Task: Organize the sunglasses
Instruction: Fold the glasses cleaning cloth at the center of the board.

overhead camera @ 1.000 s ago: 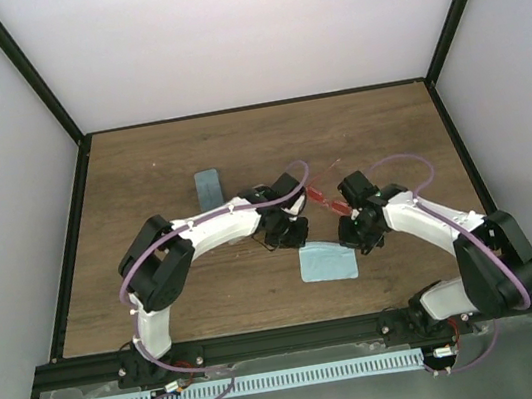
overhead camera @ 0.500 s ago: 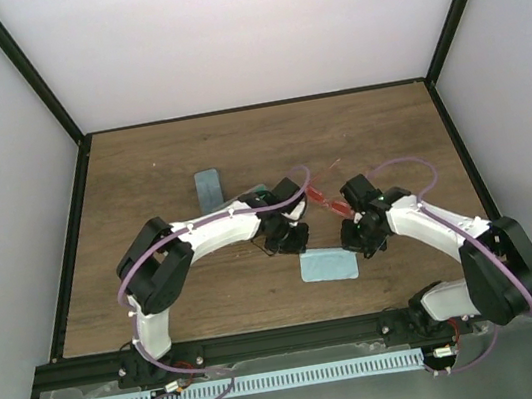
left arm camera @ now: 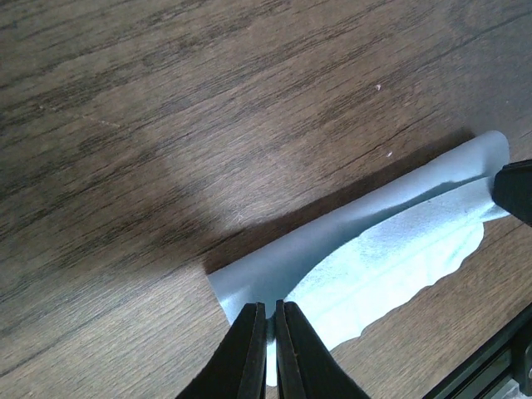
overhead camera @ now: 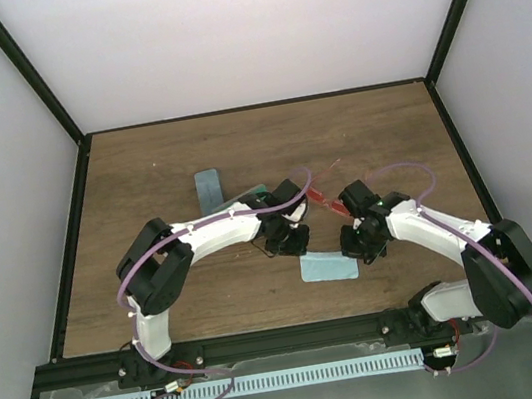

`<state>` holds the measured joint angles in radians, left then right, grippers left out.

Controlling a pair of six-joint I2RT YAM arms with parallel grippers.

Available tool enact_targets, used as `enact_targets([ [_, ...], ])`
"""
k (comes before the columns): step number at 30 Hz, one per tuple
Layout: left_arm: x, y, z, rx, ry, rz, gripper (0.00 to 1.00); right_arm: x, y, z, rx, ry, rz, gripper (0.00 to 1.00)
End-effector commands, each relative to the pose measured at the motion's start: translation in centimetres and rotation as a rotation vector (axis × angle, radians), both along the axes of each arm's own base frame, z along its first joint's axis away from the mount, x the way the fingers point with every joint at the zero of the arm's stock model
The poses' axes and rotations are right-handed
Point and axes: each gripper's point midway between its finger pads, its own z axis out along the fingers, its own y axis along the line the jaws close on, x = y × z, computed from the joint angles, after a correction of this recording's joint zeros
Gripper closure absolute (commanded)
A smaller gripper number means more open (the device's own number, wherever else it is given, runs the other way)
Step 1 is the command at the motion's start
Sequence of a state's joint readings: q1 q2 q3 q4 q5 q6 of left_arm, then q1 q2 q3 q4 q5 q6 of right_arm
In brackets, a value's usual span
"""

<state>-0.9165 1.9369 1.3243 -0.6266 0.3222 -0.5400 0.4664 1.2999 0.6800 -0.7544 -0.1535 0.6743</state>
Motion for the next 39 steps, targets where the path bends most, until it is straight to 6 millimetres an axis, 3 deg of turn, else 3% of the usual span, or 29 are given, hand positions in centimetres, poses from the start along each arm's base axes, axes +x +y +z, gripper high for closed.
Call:
enact_targets([
  [1, -0.6, 0.1, 0.9, -0.017, -0.004, -0.025, 0.96, -0.8, 0.1, -0.2, 0.003, 0.012, -0.004, 0.99],
  [39, -1.0, 0.1, -0.8, 0.016, 0.022, -0.041, 0.96, -2.5, 0.6, -0.8, 0.035, 0.047, 0.001, 0.98],
])
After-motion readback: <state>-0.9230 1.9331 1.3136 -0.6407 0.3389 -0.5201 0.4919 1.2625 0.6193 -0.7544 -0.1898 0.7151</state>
